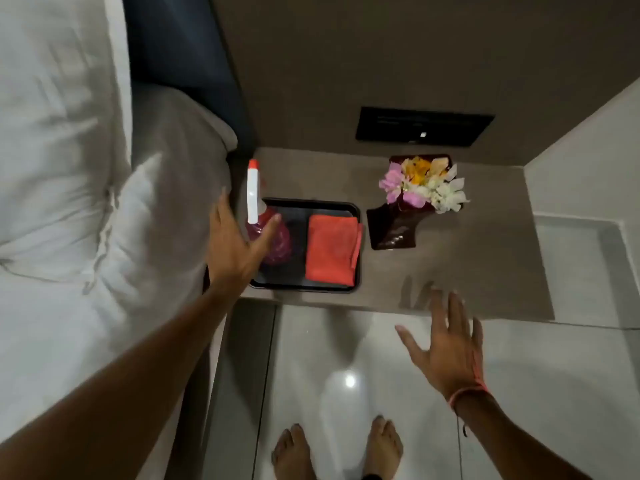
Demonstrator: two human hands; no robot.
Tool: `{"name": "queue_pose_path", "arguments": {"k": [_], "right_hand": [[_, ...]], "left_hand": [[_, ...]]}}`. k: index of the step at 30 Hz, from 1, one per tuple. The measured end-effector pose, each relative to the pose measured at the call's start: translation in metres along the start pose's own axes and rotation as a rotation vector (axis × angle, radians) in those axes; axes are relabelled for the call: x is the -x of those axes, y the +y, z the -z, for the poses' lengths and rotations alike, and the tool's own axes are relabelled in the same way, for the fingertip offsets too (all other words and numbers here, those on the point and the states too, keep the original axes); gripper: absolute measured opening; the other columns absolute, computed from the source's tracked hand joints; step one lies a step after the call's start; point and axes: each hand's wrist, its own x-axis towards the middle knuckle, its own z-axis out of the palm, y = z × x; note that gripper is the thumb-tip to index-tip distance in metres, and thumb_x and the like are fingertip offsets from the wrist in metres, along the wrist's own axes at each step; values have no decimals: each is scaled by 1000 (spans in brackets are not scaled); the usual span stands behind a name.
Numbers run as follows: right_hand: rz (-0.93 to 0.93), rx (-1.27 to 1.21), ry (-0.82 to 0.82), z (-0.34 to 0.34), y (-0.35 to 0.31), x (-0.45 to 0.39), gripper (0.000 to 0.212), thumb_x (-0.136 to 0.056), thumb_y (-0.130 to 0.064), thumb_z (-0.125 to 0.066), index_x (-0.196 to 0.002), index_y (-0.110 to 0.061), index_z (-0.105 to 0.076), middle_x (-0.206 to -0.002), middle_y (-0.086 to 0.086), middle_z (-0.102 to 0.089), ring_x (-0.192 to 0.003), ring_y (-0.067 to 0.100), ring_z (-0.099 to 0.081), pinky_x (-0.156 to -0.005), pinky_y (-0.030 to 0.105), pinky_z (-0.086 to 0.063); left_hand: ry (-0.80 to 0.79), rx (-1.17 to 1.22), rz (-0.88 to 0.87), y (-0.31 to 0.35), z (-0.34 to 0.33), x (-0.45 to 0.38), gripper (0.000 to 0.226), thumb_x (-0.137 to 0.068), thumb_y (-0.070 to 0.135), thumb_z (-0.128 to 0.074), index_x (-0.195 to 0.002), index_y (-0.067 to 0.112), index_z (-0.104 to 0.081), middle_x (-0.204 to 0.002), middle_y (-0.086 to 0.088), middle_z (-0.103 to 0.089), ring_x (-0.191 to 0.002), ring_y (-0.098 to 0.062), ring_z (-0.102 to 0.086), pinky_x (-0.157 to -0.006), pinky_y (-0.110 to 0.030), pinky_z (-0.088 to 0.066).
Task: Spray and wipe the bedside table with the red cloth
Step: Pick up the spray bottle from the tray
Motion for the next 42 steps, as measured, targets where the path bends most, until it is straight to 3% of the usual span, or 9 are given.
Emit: {"name": "queue_pose_path", "arguments": {"k": [4,7,10,14,19,24,34,39,42], "right_hand": [[-94,-256,134,-12,-7,-31,97,-89,-72,-44,-162,-12,-21,-166,26,-27,-153,43,-30,-121,60,-34],[-69,-275,163,-22,-2,-43,92,-92,-64,-54,-161,-13,-21,-166,24,-27,-152,42,-32,-120,59,-35],[-59,-253,154,-18,6,-47,90,-93,-63,-56,-160,-12,-23,-165,23,-29,-150,41,-36,-118,59,-39],[-104,-249,172,-8,17,-41,89,-95,-60,-56,-160,-8,-24,-164,26,-31,-150,42,-36,-119,57,-39],[-108,-174,126,5,29,-34,87,-95,-58,-56,-156,-2,-29,-159,31,-36,-144,45,-42,-114,57,-44],[-57,-132,138,15,39,-22,84,-94,-59,-57,-154,-5,-31,-157,28,-40,-142,43,-46,-112,54,-46],[-41,-84,76,6,56,10,85,-94,-63,-55,-155,-9,-32,-159,21,-40,-144,38,-46,-114,51,-46],[-11,-82,39,-6,46,16,86,-94,-66,-52,-157,-12,-29,-164,19,-35,-148,37,-42,-117,50,-43],[17,-65,18,-14,33,13,87,-94,-67,-48,-158,-11,-28,-165,18,-33,-149,36,-40,-119,50,-42]], "left_hand": [[106,116,-139,8,-22,-25,77,-84,53,-74,-143,13,-46,-137,-10,-56,-125,-19,-56,-109,-34,-49],[196,201,-236,12,-35,-37,44,-93,41,-66,-124,11,-60,-113,-5,-66,-106,-11,-64,-100,-32,-56],[185,215,-333,14,-36,-41,37,-97,26,-61,-120,-3,-66,-106,-8,-71,-95,-6,-68,-88,-12,-54],[-82,68,-520,21,-27,-2,37,-96,22,-60,-126,0,-62,-113,-23,-73,-97,-36,-73,-88,-46,-61],[-369,-421,-786,38,-26,60,37,-97,41,-50,-119,14,-63,-92,-10,-75,-64,-34,-70,-62,-44,-61],[-412,-429,-745,40,-39,83,43,-101,53,-45,-106,14,-63,-81,-7,-72,-57,-28,-67,-63,-39,-61],[-459,-443,-671,44,-47,85,65,-97,65,-33,-110,8,-62,-81,-10,-67,-59,-27,-61,-70,-38,-58],[-258,-329,-691,37,-32,71,47,-101,55,-40,-99,13,-60,-73,-6,-64,-53,-22,-62,-55,-34,-55],[-80,-227,-639,36,-25,48,40,-102,49,-49,-103,11,-62,-77,-7,-66,-59,-19,-58,-57,-26,-45]]}}
